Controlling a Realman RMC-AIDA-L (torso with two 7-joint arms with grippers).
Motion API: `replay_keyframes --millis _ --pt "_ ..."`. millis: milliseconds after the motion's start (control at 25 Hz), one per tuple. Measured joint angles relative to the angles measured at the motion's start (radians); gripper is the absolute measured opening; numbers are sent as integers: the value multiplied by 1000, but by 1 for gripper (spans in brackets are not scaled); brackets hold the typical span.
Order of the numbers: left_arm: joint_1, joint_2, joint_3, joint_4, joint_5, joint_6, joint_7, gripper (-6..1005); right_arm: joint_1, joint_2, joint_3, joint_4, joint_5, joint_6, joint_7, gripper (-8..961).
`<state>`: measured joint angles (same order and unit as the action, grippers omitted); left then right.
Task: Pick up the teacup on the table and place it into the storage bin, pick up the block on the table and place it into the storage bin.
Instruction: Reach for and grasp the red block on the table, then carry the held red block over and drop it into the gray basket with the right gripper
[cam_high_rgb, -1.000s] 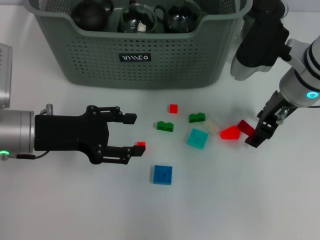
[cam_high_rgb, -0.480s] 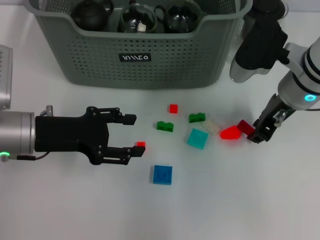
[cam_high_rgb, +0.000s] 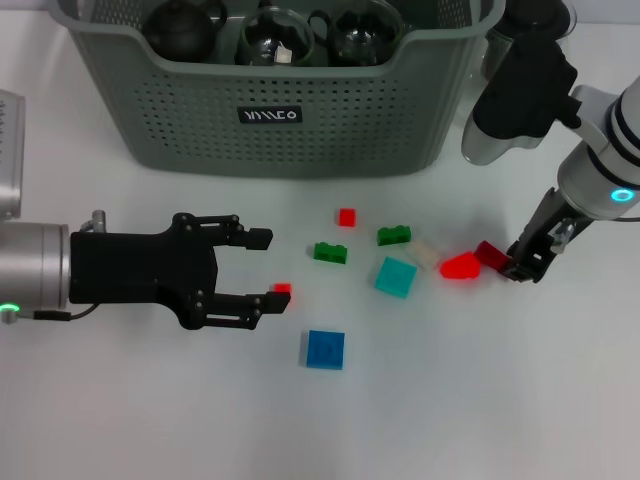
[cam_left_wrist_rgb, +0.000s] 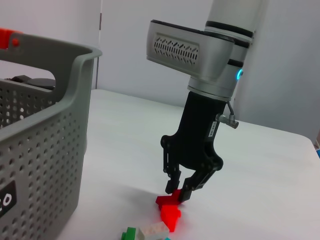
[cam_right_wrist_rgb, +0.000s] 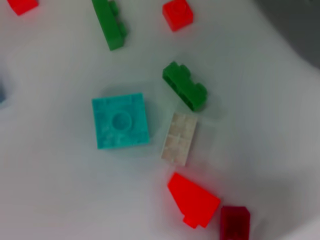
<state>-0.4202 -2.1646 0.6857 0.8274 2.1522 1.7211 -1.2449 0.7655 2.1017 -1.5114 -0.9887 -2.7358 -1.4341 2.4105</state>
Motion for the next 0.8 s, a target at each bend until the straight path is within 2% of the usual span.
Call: replay_keyframes --millis 160,280,560,680,760,800 --pt "1 -1 0 0 0 0 0 766 0 -3 3 -1 34 -20 -8 195" --pt "2 -1 0 -1 0 0 -1 766 -9 -6 41 -43 55 -59 -24 195" --pt "9 1 0 1 0 2 -1 766 -14 -7 289 -329 125 -334 -76 196" --pt "10 0 0 0 0 1 0 766 24 -9 406 -432 241 -449 -83 196" --pt "11 0 0 0 0 1 0 766 87 -16 526 -460 369 -507 -79 196" --pt "11 0 0 -1 0 1 0 766 87 -16 526 -460 369 -507 -79 196"
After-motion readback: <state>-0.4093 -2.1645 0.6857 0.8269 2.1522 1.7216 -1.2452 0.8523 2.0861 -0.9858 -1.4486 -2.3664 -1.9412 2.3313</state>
